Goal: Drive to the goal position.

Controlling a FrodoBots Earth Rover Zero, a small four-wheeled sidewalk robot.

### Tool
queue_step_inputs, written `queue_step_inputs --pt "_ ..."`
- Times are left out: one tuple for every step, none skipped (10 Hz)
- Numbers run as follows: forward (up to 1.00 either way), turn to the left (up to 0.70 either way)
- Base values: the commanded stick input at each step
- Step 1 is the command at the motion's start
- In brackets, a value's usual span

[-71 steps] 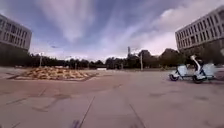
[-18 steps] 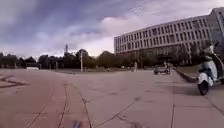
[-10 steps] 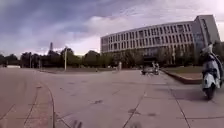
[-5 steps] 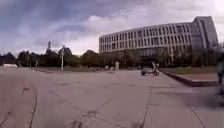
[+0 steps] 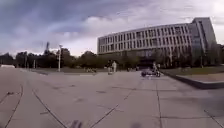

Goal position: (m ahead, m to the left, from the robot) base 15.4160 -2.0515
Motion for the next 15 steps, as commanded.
queue_step_inputs --pt "1.00 -0.26" --pt "1.00 -0.01" --pt "1.00 -0.15" --pt "1.00 -0.29" --pt "1.00 0.00" --pt "1.00 -0.05" --pt "1.00 -0.14" --pt "1.00 -0.08" --pt "1.00 0.00" --pt "1.00 0.00" --pt "1.00 0.00" --pt "1.00 -0.24" --pt "1.00 -0.23" --pt "1.00 -0.07" --pt "1.00 0.00"
